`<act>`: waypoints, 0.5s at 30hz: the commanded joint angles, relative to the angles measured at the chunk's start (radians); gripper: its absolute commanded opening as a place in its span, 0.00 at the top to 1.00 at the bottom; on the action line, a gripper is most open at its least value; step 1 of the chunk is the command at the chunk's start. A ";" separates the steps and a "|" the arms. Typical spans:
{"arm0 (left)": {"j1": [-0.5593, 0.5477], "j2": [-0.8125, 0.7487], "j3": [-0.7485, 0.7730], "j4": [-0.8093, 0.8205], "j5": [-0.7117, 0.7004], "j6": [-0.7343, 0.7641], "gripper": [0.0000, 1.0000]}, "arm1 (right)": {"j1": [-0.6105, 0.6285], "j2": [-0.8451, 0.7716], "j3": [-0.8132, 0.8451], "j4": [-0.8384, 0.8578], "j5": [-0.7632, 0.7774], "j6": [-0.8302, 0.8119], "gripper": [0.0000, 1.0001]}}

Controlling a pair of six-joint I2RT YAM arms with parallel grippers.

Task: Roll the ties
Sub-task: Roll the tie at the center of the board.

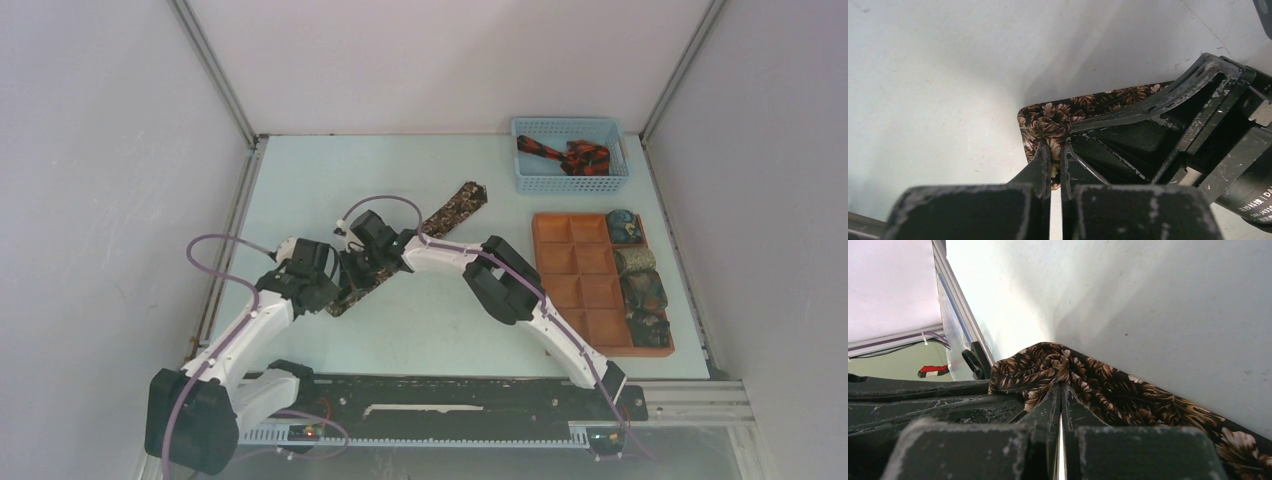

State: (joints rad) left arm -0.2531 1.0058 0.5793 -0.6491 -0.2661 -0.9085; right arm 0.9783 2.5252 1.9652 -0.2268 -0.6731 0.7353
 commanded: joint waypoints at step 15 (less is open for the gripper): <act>-0.041 0.089 0.056 0.067 -0.020 -0.007 1.00 | -0.041 -0.113 -0.057 -0.001 0.028 -0.038 1.00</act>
State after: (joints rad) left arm -0.2859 1.0843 0.5991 -0.6075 -0.2665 -0.9100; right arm 0.9577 2.5164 1.9316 -0.2115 -0.6678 0.7254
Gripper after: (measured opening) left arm 0.024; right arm 0.007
